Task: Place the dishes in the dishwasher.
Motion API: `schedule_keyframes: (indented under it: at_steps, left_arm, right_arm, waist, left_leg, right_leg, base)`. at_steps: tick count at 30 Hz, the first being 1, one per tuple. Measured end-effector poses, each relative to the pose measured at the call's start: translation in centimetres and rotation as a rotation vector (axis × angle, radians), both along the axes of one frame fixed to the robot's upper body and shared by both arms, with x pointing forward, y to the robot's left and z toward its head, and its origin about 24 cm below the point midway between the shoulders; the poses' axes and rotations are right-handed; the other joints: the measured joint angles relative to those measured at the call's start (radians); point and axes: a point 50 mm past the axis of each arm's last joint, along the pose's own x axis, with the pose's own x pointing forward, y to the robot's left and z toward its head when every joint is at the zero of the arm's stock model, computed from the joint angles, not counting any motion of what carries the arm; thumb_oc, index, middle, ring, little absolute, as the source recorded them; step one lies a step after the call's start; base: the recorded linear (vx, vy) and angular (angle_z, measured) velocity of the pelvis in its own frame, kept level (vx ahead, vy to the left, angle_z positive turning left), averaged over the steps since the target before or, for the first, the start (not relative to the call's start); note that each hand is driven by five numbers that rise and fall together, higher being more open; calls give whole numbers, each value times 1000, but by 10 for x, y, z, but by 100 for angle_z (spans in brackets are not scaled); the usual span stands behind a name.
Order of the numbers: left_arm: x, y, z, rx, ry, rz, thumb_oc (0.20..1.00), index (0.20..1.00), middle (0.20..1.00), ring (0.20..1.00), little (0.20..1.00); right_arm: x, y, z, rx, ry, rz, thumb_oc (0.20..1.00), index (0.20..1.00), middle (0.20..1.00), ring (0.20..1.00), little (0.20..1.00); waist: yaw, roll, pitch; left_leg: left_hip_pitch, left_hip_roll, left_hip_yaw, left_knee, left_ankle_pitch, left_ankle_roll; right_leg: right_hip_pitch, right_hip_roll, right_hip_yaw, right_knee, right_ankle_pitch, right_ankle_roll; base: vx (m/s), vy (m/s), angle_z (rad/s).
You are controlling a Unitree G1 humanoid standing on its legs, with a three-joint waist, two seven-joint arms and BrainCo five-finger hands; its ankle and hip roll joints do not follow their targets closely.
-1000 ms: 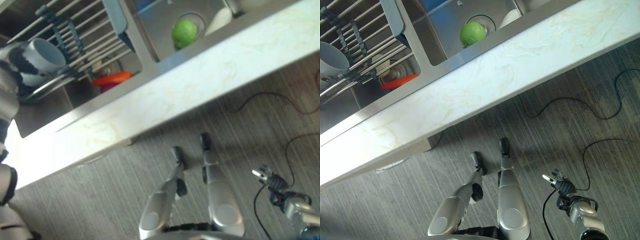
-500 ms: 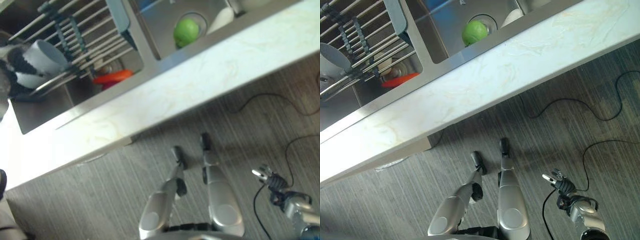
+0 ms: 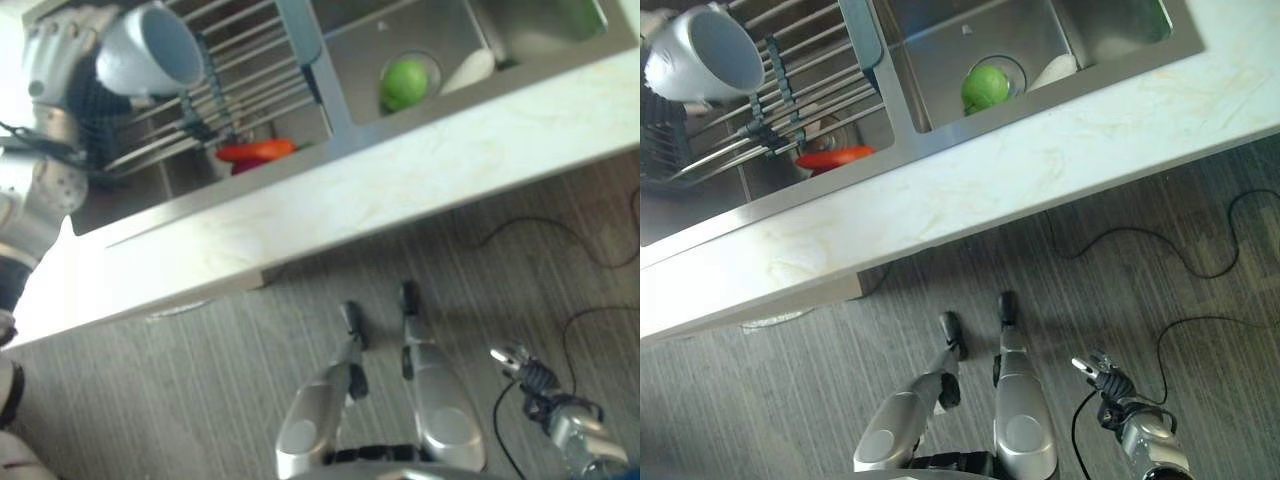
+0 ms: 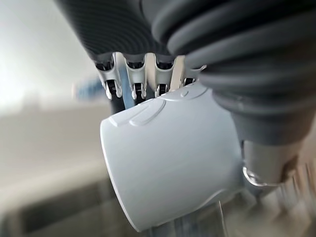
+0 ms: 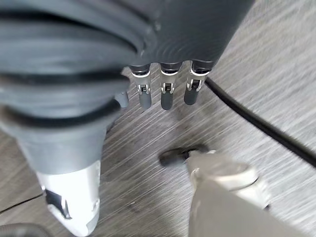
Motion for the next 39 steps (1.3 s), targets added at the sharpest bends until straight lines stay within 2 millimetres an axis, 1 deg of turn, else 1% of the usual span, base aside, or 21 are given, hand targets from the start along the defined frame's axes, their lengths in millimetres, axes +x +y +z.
schedule_keyframes:
  at_steps: [6,8,11,13,16,18,19,20,23,26,28,30,31,32,33,34,35,36,37,38,39]
  left_arm:
    - [-35,7,30,123,-344,59,200,200,200,200,200]
    - [-44,9,25,152,-373,63,200,200,200,200,200]
    - [-51,16,12,162,-357,80,200,200,200,200,200]
    - [-55,21,4,157,-333,85,200,200,200,200,200]
    - [-60,26,-29,85,-203,45,200,200,200,200,200]
    - [-71,21,-66,-86,-149,-21,200,200,200,200,200]
    - [-76,14,-98,-215,-102,-55,200,200,200,200,200]
    - [-83,6,-134,-325,5,-72,200,200,200,200,200]
    - [-92,-1,-179,-505,79,-35,200,200,200,200,200]
    - [-96,-5,-197,-556,132,-20,200,200,200,200,200]
    - [-100,-2,-197,-582,112,-18,200,200,200,200,200]
    - [-96,-9,-198,-674,77,-75,200,200,200,200,200]
    - [-88,-16,-198,-761,65,-155,200,200,200,200,200]
    - [-86,-19,-199,-787,70,-179,200,200,200,200,200]
    - [-83,-24,-200,-810,88,-220,200,200,200,200,200]
    - [-79,-33,-199,-806,104,-279,200,200,200,200,200]
    - [-71,-39,-199,-812,118,-314,200,200,200,200,200]
    - [-53,-57,-192,-825,127,-412,200,200,200,200,200]
    - [-40,-82,-162,-760,92,-589,200,200,200,200,200]
    - [-46,-74,-132,-656,18,-632,200,200,200,200,200]
    - [-49,-57,-148,-703,54,-538,200,200,200,200,200]
  right_arm:
    - [-6,11,-11,82,13,-85,1000,1000,1000,1000,1000]
    - [-22,9,-23,109,72,-153,1000,1000,1000,1000,1000]
    - [-64,2,-41,118,203,-247,1000,1000,1000,1000,1000]
    - [-83,0,-47,118,269,-284,1000,1000,1000,1000,1000]
    - [-117,-3,-54,109,365,-319,1000,1000,1000,1000,1000]
    - [-120,1,-56,109,378,-295,1000,1000,1000,1000,1000]
    - [-122,8,-58,123,386,-270,1000,1000,1000,1000,1000]
    - [-121,21,-62,151,387,-232,1000,1000,1000,1000,1000]
    - [-120,45,-69,169,414,-111,1000,1000,1000,1000,1000]
    - [-124,54,-72,158,461,-18,1000,1000,1000,1000,1000]
    - [-117,51,-69,123,455,43,1000,1000,1000,1000,1000]
    - [-119,54,-70,120,471,79,1000,1000,1000,1000,1000]
    - [-117,56,-70,122,465,83,1000,1000,1000,1000,1000]
    - [-110,55,-69,121,458,75,1000,1000,1000,1000,1000]
    - [-101,51,-66,123,430,51,1000,1000,1000,1000,1000]
    - [-82,42,-60,107,372,25,1000,1000,1000,1000,1000]
    - [-75,41,-55,114,325,11,1000,1000,1000,1000,1000]
    - [-90,30,-51,110,309,-44,1000,1000,1000,1000,1000]
    - [-134,19,-56,120,392,-173,1000,1000,1000,1000,1000]
    - [-128,32,-61,162,388,-180,1000,1000,1000,1000,1000]
    - [-117,22,-59,147,353,-251,1000,1000,1000,1000,1000]
  waist:
    - [10,-28,-38]
    - [14,-29,-94]
    - [20,-13,-185]
    - [30,-6,-215]
    - [67,16,-317]
    - [79,16,-365]
    - [81,6,-381]
    - [115,-20,-405]
    - [167,-73,-435]
    - [190,-113,-445]
    - [217,-101,-439]
    - [221,-92,-428]
    - [216,-108,-388]
    - [215,-123,-368]
    - [213,-138,-360]
    - [227,-131,-356]
    - [220,-135,-345]
    - [159,-130,-325]
    - [147,-97,-326]
    - [157,-126,-310]
    - [175,-108,-294]
  left_leg:
    - [79,7,-4,0,-19,-24]
    - [105,9,-4,0,-30,-23]
    - [149,8,0,0,-42,-19]
    - [181,10,-2,-6,-51,-23]
    - [210,15,-7,-6,-78,-23]
    - [219,15,-23,-3,-77,-17]
    - [239,16,-38,-2,-78,-16]
    - [245,28,-45,-6,-94,-18]
    - [245,41,-87,-5,-88,-27]
    - [246,45,-111,-5,-79,-37]
    - [229,42,-148,-6,-51,-34]
    - [178,19,-212,-7,-14,-119]
    - [160,49,-14,8,-123,-152]
    - [134,77,115,90,-115,-127]
    - [125,109,226,208,-115,-125]
    - [181,159,249,268,-128,-104]
    - [212,168,286,332,-137,-85]
    - [199,152,363,391,-84,48]
    - [204,75,396,151,-18,86]
    - [182,24,360,26,8,19]
    - [202,-6,328,56,-150,77]
  right_leg:
    - [106,6,-25,-36,-16,-3]
    - [135,7,-30,-43,-19,-9]
    - [192,6,-51,-51,-37,-9]
    - [229,5,-65,-52,-50,-11]
    - [267,10,-80,-51,-82,5]
    - [285,12,-95,-51,-87,-3]
    - [310,14,-106,-51,-96,-7]
    - [317,26,-111,-50,-115,-8]
    - [332,40,-147,-30,-131,-24]
    - [342,40,-189,-19,-142,-36]
    - [346,42,-216,-22,-141,-34]
    - [343,29,-296,-36,-137,-35]
    - [347,-18,-424,-45,-130,-46]
    - [342,-49,-482,-42,-132,-49]
    - [352,-87,-542,-51,-142,-54]
    - [347,-104,-585,-28,-145,-47]
    - [350,-141,-657,36,-143,-17]
    - [349,-260,-729,247,-201,6]
    - [228,-290,-691,463,-341,80]
    - [126,-212,-637,379,-357,45]
    - [110,-247,-594,431,-297,-51]
  base:
    - [53,-71,12]
    - [59,-32,4]
    - [94,-62,14]
    - [55,-105,19]
    - [-28,-204,18]
    - [-28,-243,22]
    - [27,-387,33]
    - [31,-330,34]
    - [0,-265,37]
    - [-133,-142,42]
    - [-253,-143,53]
    - [-343,-85,160]
    - [-360,-14,215]
    - [-376,18,240]
    - [-357,38,197]
    - [-509,185,194]
    - [-512,297,254]
    - [-401,427,405]
    - [-294,596,447]
    - [-199,610,364]
    - [-136,591,139]
